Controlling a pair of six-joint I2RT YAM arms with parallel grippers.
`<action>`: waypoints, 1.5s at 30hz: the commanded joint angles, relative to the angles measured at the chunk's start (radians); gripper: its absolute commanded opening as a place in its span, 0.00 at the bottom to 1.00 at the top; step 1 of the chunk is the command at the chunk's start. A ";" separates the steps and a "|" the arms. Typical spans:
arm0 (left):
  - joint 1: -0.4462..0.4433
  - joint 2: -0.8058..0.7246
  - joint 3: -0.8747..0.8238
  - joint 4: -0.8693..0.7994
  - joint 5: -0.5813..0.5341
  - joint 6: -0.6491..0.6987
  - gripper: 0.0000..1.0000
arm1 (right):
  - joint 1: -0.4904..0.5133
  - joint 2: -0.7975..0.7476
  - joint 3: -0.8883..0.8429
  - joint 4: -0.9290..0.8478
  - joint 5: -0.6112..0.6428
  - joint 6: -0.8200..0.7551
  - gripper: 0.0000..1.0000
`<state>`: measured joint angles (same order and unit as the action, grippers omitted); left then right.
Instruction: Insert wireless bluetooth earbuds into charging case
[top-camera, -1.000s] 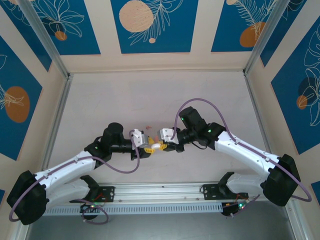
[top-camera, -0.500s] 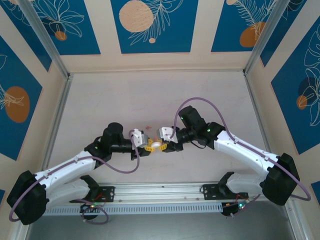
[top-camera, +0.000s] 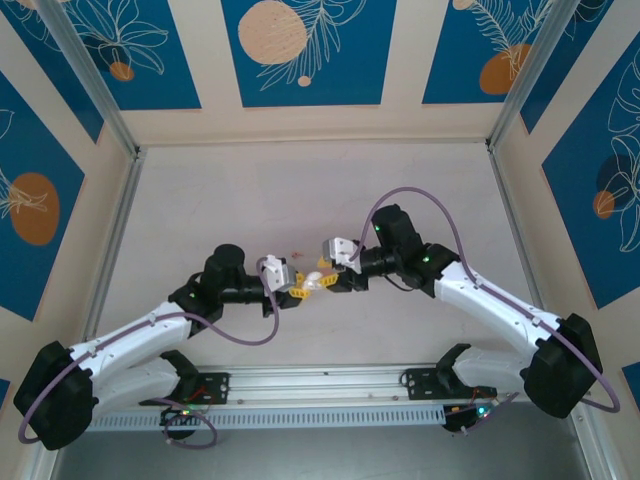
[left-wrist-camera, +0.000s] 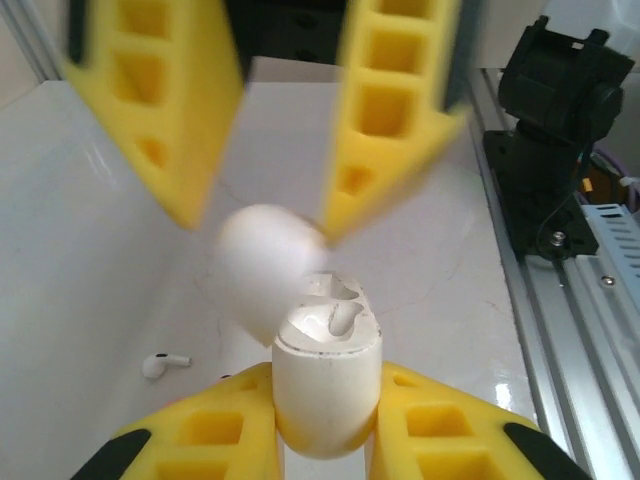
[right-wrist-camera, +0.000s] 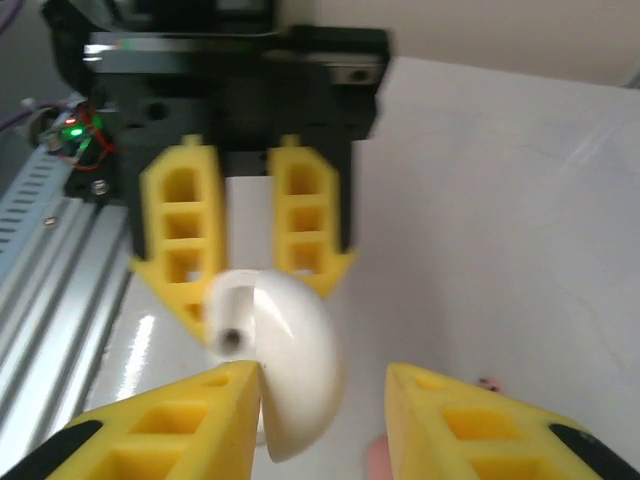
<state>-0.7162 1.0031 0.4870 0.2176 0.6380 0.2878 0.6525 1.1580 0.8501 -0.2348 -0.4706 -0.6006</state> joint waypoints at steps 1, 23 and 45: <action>-0.006 -0.011 0.002 0.016 0.052 -0.004 0.21 | -0.026 -0.028 -0.024 0.064 -0.009 0.039 0.37; -0.005 0.109 -0.243 0.517 -0.267 -0.185 0.19 | -0.160 0.102 0.118 -0.179 0.267 0.738 0.38; -0.005 0.047 -0.257 0.402 -0.295 -0.162 0.20 | -0.105 0.787 0.619 -0.649 0.519 0.926 0.35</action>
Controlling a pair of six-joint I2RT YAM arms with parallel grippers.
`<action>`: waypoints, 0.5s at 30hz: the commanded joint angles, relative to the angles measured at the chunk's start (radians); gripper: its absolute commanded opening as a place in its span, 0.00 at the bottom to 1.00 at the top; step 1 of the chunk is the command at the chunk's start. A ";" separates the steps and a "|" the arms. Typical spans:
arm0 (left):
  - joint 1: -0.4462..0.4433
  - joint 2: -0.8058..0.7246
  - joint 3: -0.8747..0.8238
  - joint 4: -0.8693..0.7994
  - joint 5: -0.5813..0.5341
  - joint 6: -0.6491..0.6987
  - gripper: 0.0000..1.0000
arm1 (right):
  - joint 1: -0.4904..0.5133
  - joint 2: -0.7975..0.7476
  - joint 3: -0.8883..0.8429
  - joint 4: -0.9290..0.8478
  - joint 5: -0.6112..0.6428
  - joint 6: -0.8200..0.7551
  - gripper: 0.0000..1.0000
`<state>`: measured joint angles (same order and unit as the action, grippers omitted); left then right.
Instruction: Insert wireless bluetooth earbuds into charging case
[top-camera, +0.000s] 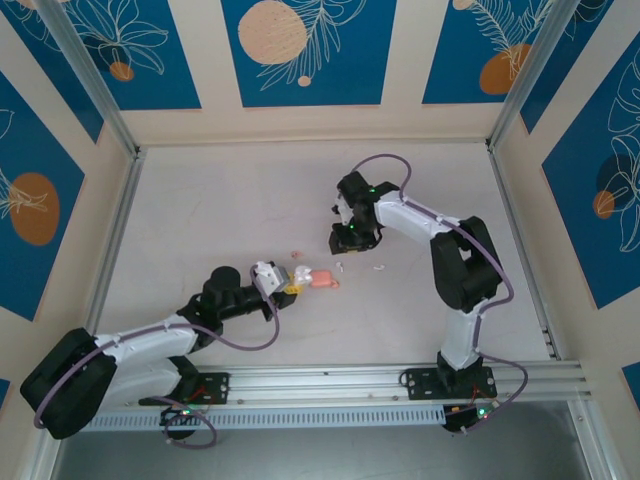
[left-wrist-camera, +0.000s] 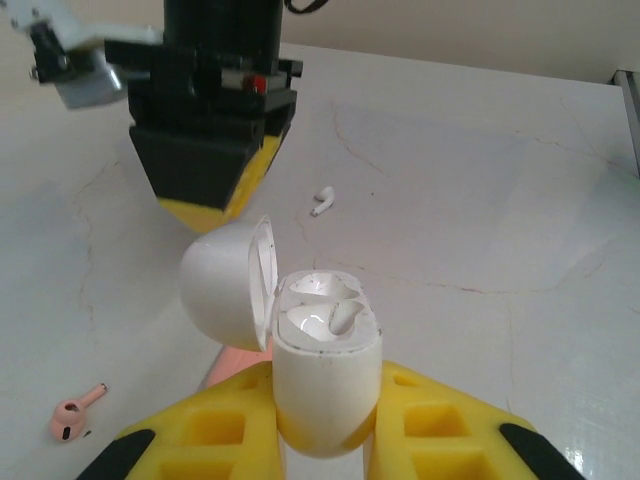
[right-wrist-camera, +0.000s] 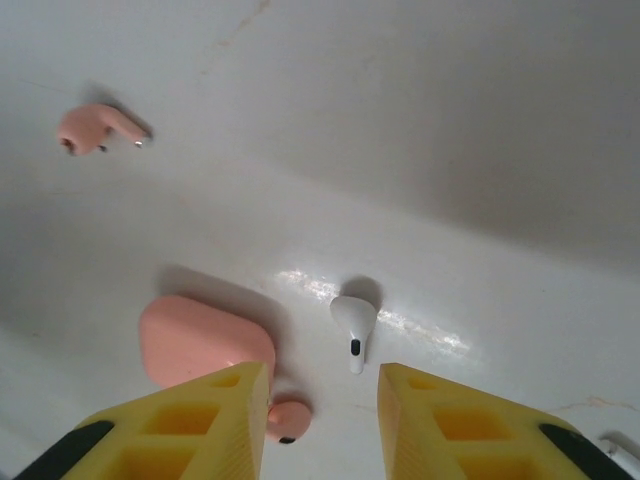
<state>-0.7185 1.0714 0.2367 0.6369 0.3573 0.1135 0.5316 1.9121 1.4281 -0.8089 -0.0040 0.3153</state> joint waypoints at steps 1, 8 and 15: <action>-0.002 -0.025 -0.006 -0.018 -0.015 0.012 0.19 | 0.019 0.046 0.050 -0.078 0.061 0.009 0.35; -0.002 -0.037 -0.004 -0.034 -0.019 0.015 0.19 | 0.037 0.114 0.094 -0.097 0.085 -0.001 0.35; -0.001 -0.049 -0.002 -0.052 -0.032 0.015 0.19 | 0.048 0.159 0.115 -0.115 0.090 -0.009 0.35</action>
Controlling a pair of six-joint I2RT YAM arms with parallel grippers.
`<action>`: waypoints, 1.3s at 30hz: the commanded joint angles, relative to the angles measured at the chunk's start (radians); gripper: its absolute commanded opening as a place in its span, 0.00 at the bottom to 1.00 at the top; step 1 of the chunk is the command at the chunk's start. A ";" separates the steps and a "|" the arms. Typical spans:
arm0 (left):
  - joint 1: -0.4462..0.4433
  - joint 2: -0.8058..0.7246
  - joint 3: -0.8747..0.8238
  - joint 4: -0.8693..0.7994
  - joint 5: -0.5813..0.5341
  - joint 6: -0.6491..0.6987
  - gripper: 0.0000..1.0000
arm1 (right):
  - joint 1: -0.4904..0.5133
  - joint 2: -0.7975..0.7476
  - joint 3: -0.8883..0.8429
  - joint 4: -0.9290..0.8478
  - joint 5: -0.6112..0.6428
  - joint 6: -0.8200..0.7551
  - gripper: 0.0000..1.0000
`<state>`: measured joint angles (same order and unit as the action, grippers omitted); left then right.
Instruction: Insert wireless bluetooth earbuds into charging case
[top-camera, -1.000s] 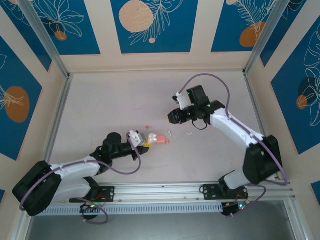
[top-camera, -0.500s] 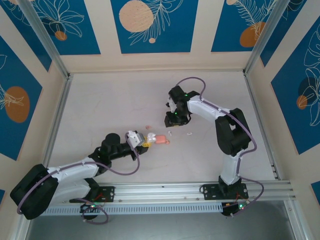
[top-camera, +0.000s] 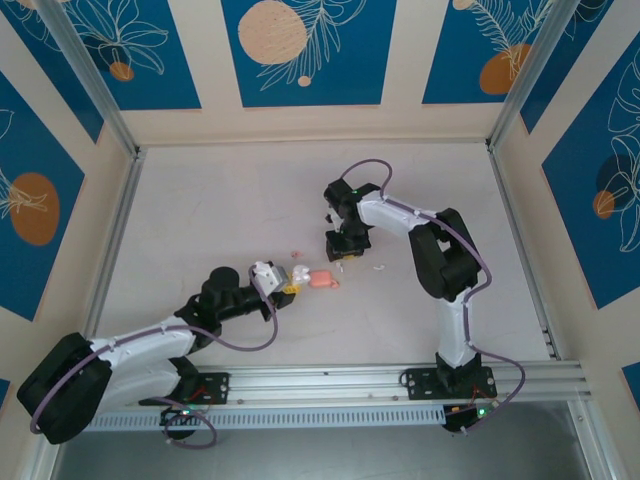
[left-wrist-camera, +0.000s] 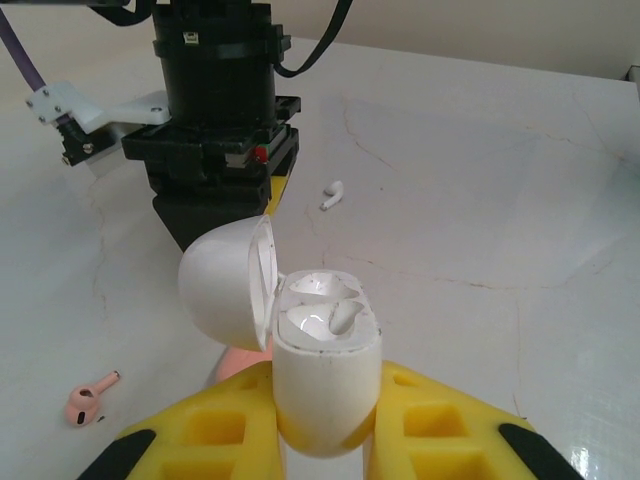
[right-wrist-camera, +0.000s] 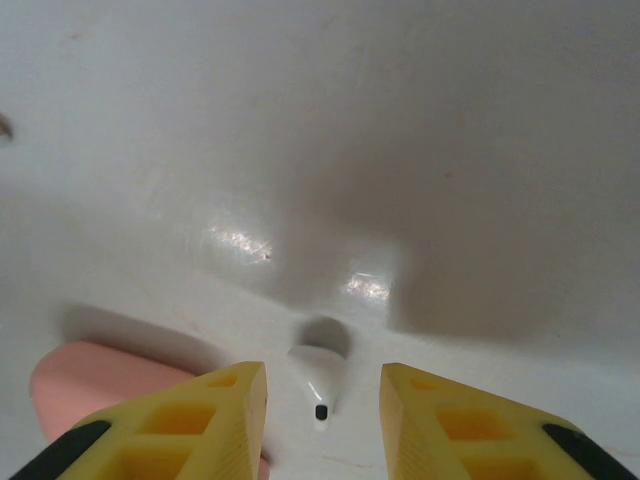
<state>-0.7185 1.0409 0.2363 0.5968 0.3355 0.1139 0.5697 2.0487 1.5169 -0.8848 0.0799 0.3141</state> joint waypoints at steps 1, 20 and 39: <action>-0.002 -0.020 -0.002 -0.014 -0.012 0.014 0.19 | 0.010 0.026 0.028 -0.039 0.003 -0.008 0.35; -0.002 -0.057 -0.004 -0.049 -0.023 0.024 0.20 | 0.038 0.066 0.057 -0.077 0.041 0.014 0.33; -0.002 -0.060 -0.007 -0.064 -0.032 0.029 0.19 | 0.043 0.090 0.063 -0.062 0.058 0.025 0.21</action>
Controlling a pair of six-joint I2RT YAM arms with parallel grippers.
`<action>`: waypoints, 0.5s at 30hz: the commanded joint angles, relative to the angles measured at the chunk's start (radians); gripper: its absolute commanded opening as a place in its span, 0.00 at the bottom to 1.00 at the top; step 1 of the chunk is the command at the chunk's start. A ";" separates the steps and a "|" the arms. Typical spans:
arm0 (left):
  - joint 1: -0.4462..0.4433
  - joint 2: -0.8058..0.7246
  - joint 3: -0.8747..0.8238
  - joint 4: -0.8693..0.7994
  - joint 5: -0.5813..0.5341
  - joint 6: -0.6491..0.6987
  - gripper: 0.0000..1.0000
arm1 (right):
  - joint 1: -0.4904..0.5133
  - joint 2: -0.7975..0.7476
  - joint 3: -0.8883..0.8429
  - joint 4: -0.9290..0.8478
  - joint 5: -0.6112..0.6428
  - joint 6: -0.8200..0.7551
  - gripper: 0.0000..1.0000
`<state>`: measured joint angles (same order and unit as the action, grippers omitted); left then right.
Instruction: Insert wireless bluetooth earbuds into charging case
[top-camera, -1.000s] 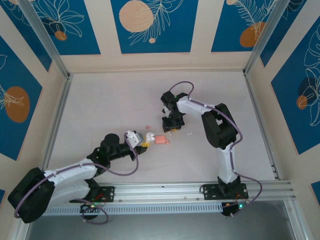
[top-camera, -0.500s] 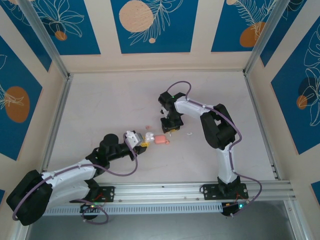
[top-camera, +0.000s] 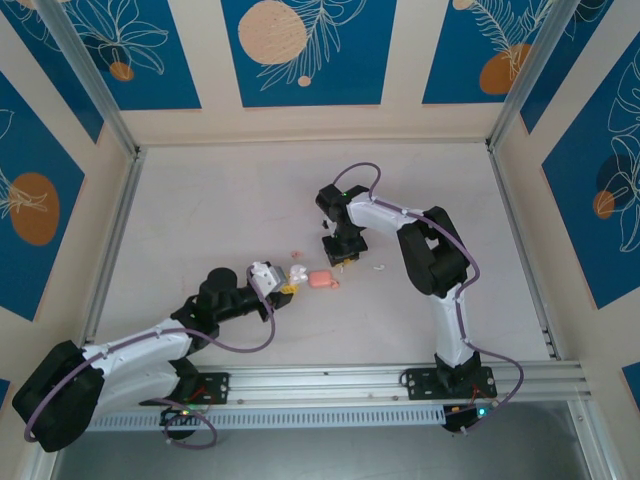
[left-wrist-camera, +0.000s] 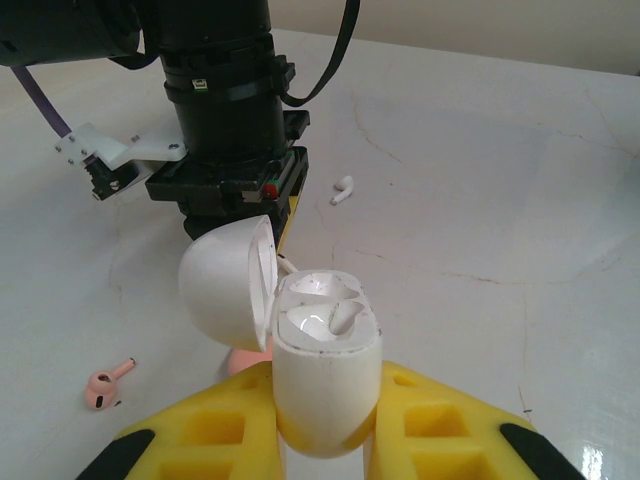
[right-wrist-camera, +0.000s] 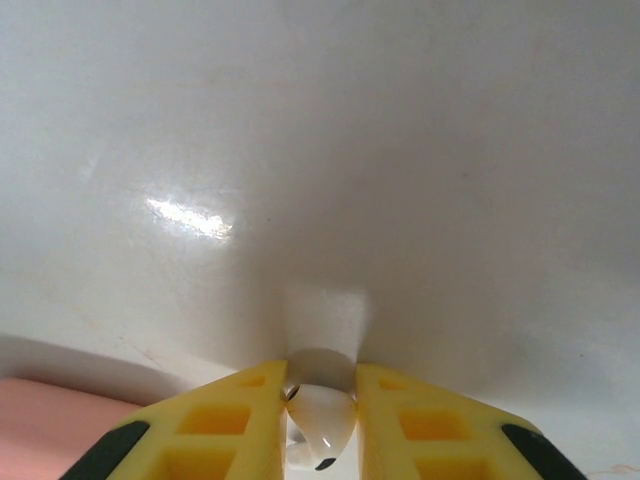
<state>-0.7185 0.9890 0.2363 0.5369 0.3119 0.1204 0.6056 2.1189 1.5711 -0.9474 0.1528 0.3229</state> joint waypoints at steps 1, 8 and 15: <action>-0.002 -0.007 -0.007 -0.006 -0.009 0.023 0.19 | 0.008 0.014 0.005 0.005 -0.015 0.016 0.21; -0.002 0.034 0.003 -0.005 -0.013 0.029 0.19 | 0.008 -0.077 -0.079 0.093 -0.021 0.044 0.18; -0.002 0.141 0.005 0.091 0.016 0.008 0.19 | 0.006 -0.206 -0.218 0.247 -0.017 0.068 0.17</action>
<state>-0.7185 1.0966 0.2363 0.5507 0.3058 0.1326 0.6067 1.9827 1.3930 -0.7830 0.1520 0.3622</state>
